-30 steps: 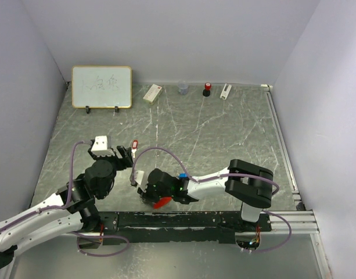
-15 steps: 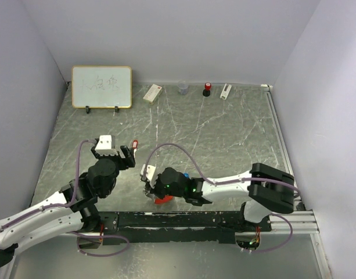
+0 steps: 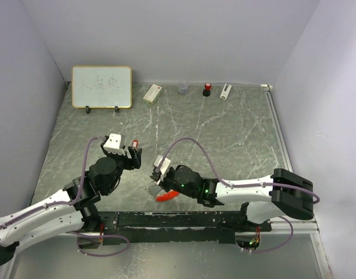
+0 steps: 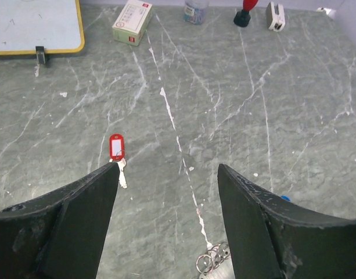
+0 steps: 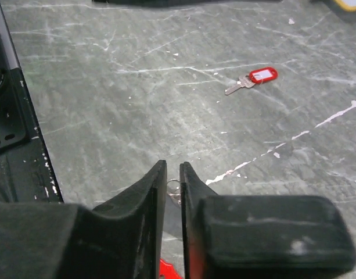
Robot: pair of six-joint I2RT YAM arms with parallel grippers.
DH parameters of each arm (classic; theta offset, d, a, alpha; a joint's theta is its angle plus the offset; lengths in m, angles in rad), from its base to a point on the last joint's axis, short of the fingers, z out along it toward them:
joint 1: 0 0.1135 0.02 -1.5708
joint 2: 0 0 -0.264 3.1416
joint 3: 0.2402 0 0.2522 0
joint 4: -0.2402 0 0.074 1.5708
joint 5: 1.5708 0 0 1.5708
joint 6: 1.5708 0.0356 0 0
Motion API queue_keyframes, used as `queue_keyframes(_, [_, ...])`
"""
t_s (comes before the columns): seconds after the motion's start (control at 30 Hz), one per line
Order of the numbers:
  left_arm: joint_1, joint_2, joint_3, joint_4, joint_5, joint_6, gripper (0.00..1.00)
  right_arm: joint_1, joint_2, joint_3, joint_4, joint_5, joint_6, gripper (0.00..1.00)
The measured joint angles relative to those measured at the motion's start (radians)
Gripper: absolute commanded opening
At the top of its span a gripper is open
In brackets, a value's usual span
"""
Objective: Put the keys on the keyring
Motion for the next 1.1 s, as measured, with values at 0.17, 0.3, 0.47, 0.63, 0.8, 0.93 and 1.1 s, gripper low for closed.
queue_keyframes(0.17, [0.000, 0.007, 0.000, -0.013, -0.005, -0.017, 0.80, -0.013, 0.085, 0.126, -0.128, -0.060, 0.004, 0.36])
queue_keyframes(0.3, [0.000, -0.042, 0.000, -0.036, -0.036, -0.051, 0.81, -0.013, 0.164, 0.171, -0.178, -0.111, 0.018, 0.37])
queue_keyframes(0.47, [0.001, -0.103, 0.000, -0.091, -0.087, -0.090, 0.81, -0.024, 0.248, 0.171, -0.198, -0.159, 0.049, 0.37])
queue_keyframes(0.63, [0.002, -0.126, 0.001, -0.135, -0.120, -0.114, 0.81, -0.037, 0.317, 0.174, -0.198, -0.185, 0.074, 0.37])
queue_keyframes(0.8, [0.002, -0.138, 0.001, -0.153, -0.134, -0.122, 0.81, -0.050, 0.343, 0.175, -0.187, -0.206, 0.088, 0.36])
queue_keyframes(0.93, [0.002, -0.143, 0.001, -0.166, -0.139, -0.123, 0.82, -0.065, 0.347, 0.181, -0.171, -0.222, 0.095, 0.35])
queue_keyframes(1.1, [0.002, -0.147, 0.001, -0.172, -0.146, -0.123, 0.82, -0.074, 0.376, 0.196, -0.153, -0.242, 0.102, 0.33])
